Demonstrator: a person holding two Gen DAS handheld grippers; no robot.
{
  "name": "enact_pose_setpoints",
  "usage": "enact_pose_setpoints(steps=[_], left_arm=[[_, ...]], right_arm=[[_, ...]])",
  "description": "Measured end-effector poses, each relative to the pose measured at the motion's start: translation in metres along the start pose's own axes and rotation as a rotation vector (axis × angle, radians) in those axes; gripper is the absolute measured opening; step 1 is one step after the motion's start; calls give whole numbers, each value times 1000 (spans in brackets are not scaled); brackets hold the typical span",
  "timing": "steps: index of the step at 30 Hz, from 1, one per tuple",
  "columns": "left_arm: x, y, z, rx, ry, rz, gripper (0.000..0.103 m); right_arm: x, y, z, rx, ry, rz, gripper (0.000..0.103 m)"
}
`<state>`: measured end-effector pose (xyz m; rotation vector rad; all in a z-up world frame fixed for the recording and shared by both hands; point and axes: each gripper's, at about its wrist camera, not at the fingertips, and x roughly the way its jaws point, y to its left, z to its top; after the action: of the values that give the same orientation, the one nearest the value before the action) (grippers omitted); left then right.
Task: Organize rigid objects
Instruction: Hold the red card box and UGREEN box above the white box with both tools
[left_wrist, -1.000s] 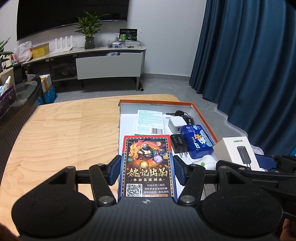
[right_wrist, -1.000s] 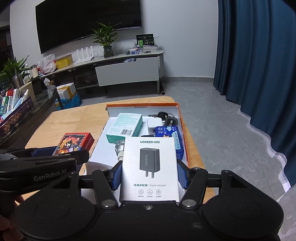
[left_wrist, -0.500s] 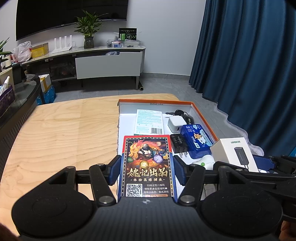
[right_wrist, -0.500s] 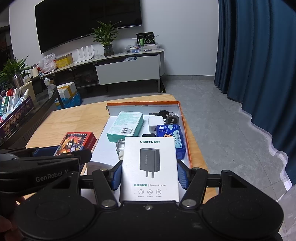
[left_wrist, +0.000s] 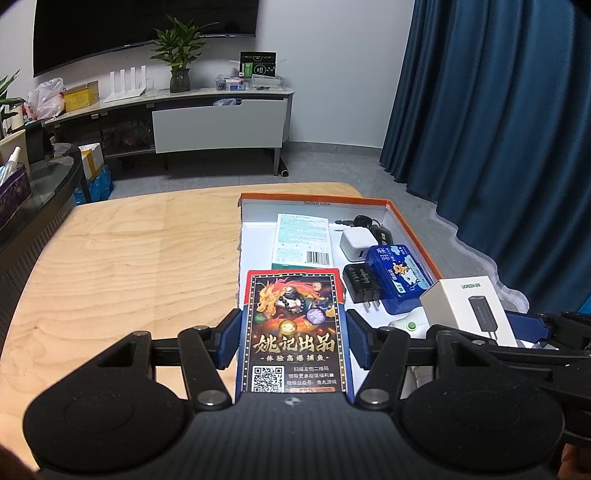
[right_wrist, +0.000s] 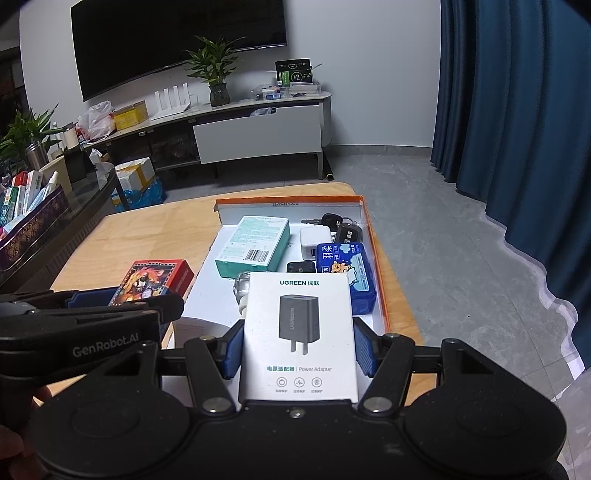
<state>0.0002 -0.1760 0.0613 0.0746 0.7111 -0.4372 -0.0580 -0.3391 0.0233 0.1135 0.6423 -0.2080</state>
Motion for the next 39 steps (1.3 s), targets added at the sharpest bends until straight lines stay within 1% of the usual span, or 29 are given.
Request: enact_pose_setpoints(steps=[39], left_arm=[[7,4,-1,-20,19,7,60]], right_arm=[[11,0,-2,2,31,10,71]])
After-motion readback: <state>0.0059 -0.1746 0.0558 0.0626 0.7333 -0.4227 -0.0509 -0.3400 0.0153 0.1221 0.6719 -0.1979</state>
